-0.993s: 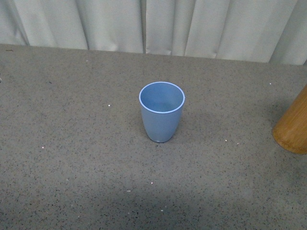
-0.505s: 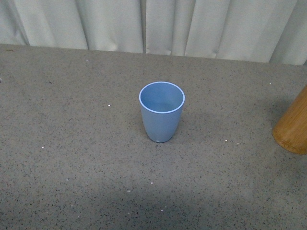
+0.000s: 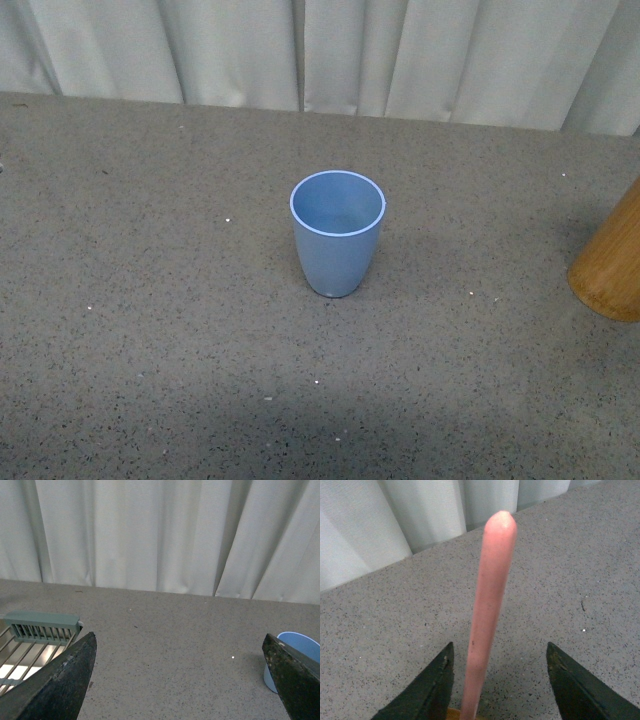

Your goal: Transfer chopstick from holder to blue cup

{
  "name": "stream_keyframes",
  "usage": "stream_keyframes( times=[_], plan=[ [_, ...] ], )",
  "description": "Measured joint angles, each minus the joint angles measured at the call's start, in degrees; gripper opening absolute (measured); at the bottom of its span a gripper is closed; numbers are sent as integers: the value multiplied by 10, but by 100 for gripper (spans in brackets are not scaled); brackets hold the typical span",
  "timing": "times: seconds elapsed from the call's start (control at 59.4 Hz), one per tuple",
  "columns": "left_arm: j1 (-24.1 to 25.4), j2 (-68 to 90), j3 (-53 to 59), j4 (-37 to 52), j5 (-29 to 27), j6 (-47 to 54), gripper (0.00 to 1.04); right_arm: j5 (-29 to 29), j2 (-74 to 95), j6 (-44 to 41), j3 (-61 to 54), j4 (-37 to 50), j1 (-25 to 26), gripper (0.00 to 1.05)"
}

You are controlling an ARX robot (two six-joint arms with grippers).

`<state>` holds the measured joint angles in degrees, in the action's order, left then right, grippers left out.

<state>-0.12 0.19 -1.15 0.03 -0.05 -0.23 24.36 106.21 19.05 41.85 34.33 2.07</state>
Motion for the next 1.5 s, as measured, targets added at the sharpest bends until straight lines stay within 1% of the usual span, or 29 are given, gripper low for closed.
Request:
stream_keyframes(
  times=[0.084,0.202,0.252,0.32,0.757,0.993,1.127,1.497],
  plan=[
    [0,0,0,0,0,0,98,3,0,-2,0,5,-4,36],
    [0,0,0,0,0,0,98,6,1,-5,0,13,-9,20],
    [0,0,0,0,0,0,98,6,1,-9,-1,18,-11,11],
    [0,0,0,0,0,0,98,5,1,-8,-1,23,-14,3],
    [0,0,0,0,0,0,98,0,-21,-7,-39,52,-17,3],
    [0,0,0,0,0,0,98,-12,-66,-7,-77,57,-6,3],
    [0,0,0,0,0,0,98,-16,-109,-9,-91,49,2,3],
    [0,0,0,0,0,0,98,-20,-219,-10,-101,6,1,3]
  ],
)
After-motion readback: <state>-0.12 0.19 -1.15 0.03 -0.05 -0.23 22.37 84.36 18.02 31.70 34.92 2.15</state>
